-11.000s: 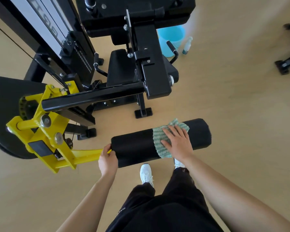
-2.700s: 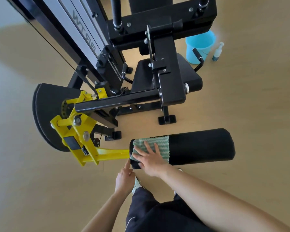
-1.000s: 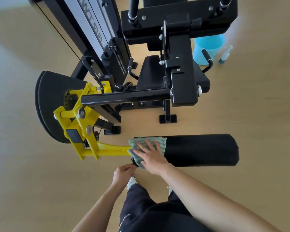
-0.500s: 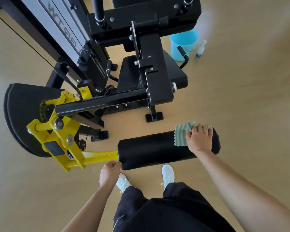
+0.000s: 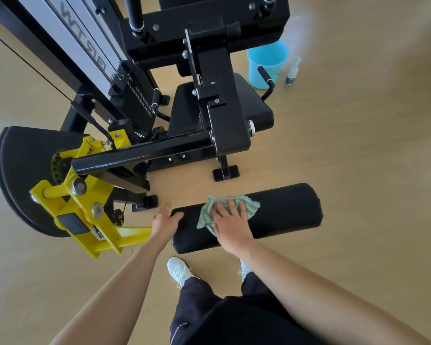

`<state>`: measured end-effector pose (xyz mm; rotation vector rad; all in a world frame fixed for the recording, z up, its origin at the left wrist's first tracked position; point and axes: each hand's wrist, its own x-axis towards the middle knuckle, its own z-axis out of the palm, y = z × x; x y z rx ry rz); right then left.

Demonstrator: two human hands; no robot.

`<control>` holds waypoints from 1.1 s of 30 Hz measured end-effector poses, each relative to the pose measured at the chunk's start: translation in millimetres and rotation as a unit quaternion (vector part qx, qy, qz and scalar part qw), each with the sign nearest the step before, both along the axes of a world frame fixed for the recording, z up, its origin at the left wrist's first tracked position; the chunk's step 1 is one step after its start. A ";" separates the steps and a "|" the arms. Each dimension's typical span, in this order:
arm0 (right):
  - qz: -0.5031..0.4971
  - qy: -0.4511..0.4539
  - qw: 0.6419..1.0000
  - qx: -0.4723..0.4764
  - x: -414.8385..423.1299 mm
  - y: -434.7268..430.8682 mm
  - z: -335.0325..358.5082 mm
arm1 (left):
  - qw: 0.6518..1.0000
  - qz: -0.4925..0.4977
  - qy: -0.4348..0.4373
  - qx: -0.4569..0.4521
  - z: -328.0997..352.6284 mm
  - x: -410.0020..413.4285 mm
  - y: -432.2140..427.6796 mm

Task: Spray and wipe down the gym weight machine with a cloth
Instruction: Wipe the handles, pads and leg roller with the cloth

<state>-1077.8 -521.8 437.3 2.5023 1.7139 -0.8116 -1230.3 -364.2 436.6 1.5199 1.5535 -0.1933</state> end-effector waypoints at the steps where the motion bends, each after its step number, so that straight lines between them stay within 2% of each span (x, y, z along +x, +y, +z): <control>1: 0.025 0.000 1.000 0.004 -5.8 -0.3 -0.8 | 1.000 -0.020 0.002 -0.010 -2.9 1.2 -2.2; 4: 0.073 -0.013 0.997 0.011 -8.8 -4.8 -6.7 | 0.998 -0.060 0.008 0.028 -4.8 1.6 -13.5; 7: 0.062 -0.020 0.998 0.016 3.8 -11.0 -9.5 | 0.994 -0.079 0.023 0.066 -2.8 -6.7 -18.0; 12: -0.103 -0.017 0.994 0.011 56.0 -33.9 -8.9 | 0.993 -0.078 0.021 0.085 -3.2 -16.4 -18.4; 16: -0.249 -0.050 0.967 -0.006 107.6 -61.7 -13.1 | 0.992 -0.061 0.013 0.110 -1.7 -11.1 -25.8; 21: -0.320 -0.065 0.944 -0.042 129.9 -66.1 -13.9 | 0.991 -0.018 -0.013 0.128 3.5 -14.4 -37.7; 25: -0.275 -0.037 0.960 -0.037 103.6 -44.9 -10.7 | 0.991 0.015 -0.030 0.132 13.5 -22.2 -53.6; 30: -0.133 0.034 0.990 0.020 41.2 -4.0 -6.5 | 0.988 0.083 -0.060 0.119 16.5 -40.3 -67.0; 33: -0.028 0.071 0.997 0.021 2.5 20.8 -2.7 | 0.987 0.096 -0.057 0.117 18.0 -48.4 -71.2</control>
